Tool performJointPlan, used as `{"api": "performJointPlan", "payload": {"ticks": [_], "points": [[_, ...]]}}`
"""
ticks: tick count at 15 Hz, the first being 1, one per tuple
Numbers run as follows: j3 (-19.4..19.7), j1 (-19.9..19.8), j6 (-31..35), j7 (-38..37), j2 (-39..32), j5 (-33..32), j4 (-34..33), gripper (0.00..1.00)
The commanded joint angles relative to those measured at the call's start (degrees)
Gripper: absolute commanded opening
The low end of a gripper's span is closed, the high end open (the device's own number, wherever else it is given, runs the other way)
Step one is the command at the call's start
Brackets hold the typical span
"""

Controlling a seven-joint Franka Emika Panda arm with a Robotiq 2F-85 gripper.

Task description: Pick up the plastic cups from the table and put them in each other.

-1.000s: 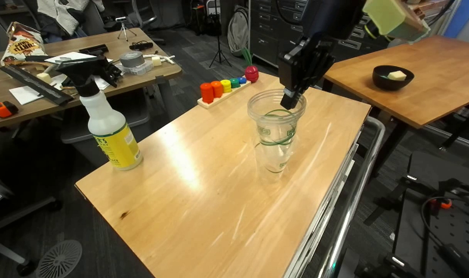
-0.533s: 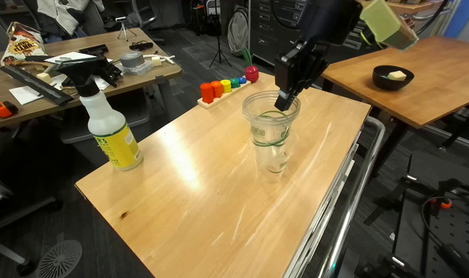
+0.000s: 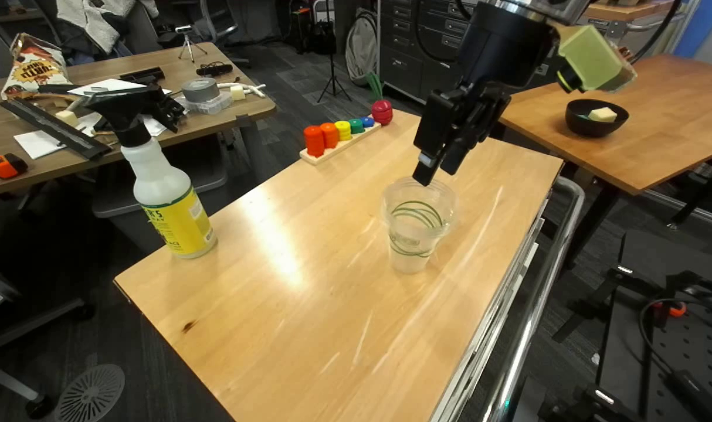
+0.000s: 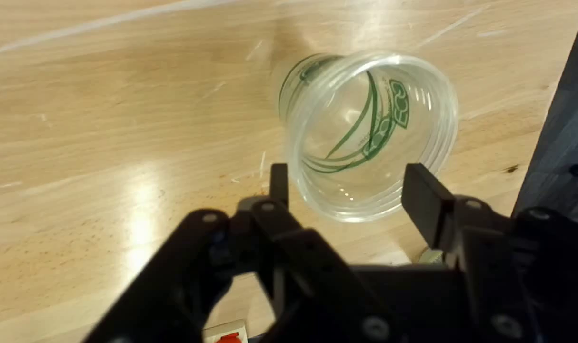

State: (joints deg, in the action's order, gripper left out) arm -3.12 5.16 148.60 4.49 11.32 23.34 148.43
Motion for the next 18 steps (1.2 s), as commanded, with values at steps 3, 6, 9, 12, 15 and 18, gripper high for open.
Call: {"api": "performJointPlan", "payload": {"ticks": [3, 6, 9, 12, 15, 18], "points": [[-0.22, -0.47, -2.44, -4.44, 3.13, -4.48, 1.09, 1.00], [-1.03, -1.42, -9.01, -10.85, 6.73, -10.18, -0.86, 1.00], [-2.03, -2.18, -20.16, -17.59, 10.65, -15.21, -5.56, 1.00], [-3.20, -2.64, -32.50, -22.14, 12.87, -19.11, -13.19, 1.00], [-3.67, -2.91, -41.19, -24.47, 13.29, -20.44, -21.38, 1.00], [-3.08, -2.28, -39.97, -23.04, 13.88, -18.79, -20.81, 1.00]]}}
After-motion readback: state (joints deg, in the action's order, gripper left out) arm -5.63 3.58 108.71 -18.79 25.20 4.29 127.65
